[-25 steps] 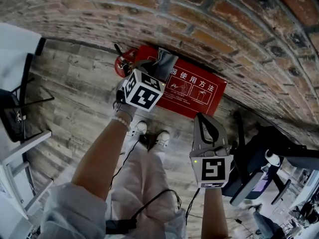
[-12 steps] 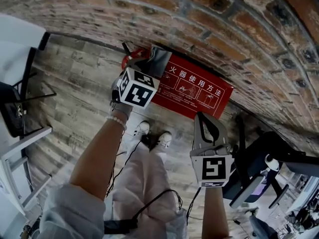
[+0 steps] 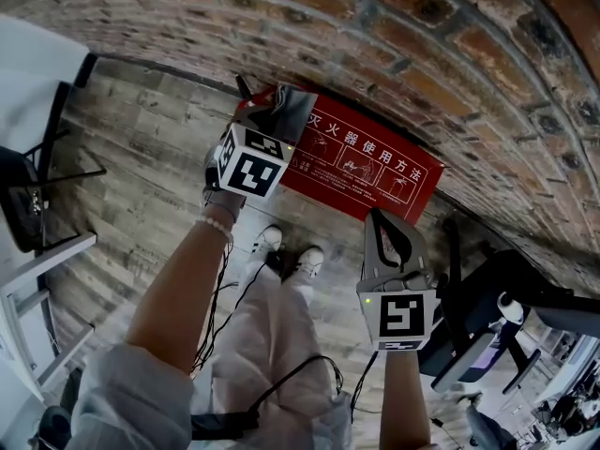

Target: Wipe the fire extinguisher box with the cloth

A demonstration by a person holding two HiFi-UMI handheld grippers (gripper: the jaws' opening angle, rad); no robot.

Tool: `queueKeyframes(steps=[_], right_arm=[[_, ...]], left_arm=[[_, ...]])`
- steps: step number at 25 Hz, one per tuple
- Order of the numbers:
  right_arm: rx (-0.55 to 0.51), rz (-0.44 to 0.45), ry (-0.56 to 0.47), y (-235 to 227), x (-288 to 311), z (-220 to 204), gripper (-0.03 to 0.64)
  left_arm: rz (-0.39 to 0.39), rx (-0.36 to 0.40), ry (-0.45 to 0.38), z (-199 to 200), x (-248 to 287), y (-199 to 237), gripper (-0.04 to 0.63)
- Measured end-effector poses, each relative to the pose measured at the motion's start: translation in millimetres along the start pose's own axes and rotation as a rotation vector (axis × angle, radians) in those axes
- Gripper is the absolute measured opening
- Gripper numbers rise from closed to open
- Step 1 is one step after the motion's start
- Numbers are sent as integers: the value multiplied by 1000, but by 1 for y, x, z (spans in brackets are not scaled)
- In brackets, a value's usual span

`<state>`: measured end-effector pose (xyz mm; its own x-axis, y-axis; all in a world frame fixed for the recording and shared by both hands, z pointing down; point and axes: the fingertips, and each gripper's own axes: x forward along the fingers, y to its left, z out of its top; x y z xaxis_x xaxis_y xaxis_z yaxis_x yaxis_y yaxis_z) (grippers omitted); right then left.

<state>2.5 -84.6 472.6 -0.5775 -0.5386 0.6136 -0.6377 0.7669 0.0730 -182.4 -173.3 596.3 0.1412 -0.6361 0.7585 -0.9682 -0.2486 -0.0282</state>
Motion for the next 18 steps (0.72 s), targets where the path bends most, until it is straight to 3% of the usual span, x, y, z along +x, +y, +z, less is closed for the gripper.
queueKeyframes(steps=[7, 12, 18], right_arm=[[16, -8, -2, 4, -3, -4, 10], [30, -21, -15, 3, -11, -2, 9], [55, -62, -33, -10, -32, -4, 9]], left_arm=[[-39, -24, -40, 10, -20, 1, 14], [-98, -33, -140, 37, -54, -17, 12], [-171, 30, -201, 56, -90, -63, 12]])
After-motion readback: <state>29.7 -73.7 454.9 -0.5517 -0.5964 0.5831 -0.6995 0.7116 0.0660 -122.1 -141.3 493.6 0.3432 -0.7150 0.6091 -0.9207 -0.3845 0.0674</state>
